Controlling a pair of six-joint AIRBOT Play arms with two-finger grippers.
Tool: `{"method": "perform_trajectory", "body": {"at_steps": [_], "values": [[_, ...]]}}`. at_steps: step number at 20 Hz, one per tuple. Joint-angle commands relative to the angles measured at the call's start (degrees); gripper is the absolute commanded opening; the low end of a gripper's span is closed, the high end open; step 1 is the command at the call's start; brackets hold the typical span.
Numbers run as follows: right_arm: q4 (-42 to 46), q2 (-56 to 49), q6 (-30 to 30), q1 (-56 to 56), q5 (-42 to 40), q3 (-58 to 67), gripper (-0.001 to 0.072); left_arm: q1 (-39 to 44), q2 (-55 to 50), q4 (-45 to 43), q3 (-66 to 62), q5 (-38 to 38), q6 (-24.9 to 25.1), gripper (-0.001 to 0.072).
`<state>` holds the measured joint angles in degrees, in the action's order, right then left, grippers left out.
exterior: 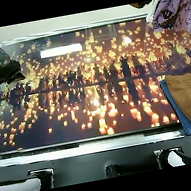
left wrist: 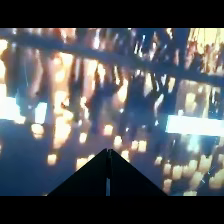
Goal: Fold the clothes and pants, and hang the long-sleeved shirts on hangers.
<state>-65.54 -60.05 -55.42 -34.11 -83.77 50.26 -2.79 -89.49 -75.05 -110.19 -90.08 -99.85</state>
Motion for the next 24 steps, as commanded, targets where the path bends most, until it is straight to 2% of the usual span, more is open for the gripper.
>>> {"method": "perform_trajectory", "body": {"at_steps": [1,2,4,5,7,8,9,11,12,13,15,16,20,24], "values": [[1.5,0.0,0.4,0.0,0.4,-0.6,0.0047,0.0,0.0,0.0,0.0,0.0,0.0,0.0014],[1.5,0.0,0.4,0.0,0.3,-0.6,0.0134,0.0,0.0,0.0,0.0,0.0,0.0,0.0015],[1.6,0.0,-0.6,0.0,0.0,-0.6,0.0426,0.0,0.0,0.0,0.0,0.0,0.0,0.0015],[1.7,0.0,-2.1,0.0,0.7,-0.3,0.0444,0.0,0.0,0.0,0.0,0.0,0.0,0.0015],[0.8,0.3,-5.0,0.0,3.6,2.2,0.035,0.0,0.0,0.0,0.0,-0.2,0.0,0.0015],[-1.6,0.6,-6.6,0.0,6.5,4.4,0.0275,0.0,0.0,0.0,0.0,-0.2,0.0,0.0015],[-5.8,1.2,-8.9,0.0,9.9,6.7,0.0189,0.0,0.0,0.0,0.0,-0.2,0.0,0.0015],[-19.0,2.2,-16.2,0.9,18.4,10.9,0.0121,0.0,0.2,0.0,0.0,-0.1,0.7,0.0014],[-24.3,2.4,-19.7,3.3,21.4,12.5,0.0104,0.0,0.4,-0.3,0.0,0.1,2.4,0.0014],[-27.7,2.4,-23.2,6.8,23.0,13.7,0.0051,0.0,0.8,-0.9,0.1,0.8,4.2,0.0014],[-32.5,2.4,-29.5,16.6,25.4,14.4,0.0031,0.7,1.9,-3.6,0.5,2.4,5.5,0.0013],[-32.8,2.3,-30.3,22.3,25.5,14.4,0.0031,1.2,3.2,-5.1,1.7,3.5,5.8,0.0013],[-31.3,2.1,-30.8,41.6,25.0,14.4,0.0031,4.1,12.8,-9.2,15.0,9.9,8.4,0.0013],[-31.3,2.1,-30.8,51.1,23.0,14.4,0.0032,4.2,20.9,-9.2,25.7,12.1,8.4,0.0014]]}}
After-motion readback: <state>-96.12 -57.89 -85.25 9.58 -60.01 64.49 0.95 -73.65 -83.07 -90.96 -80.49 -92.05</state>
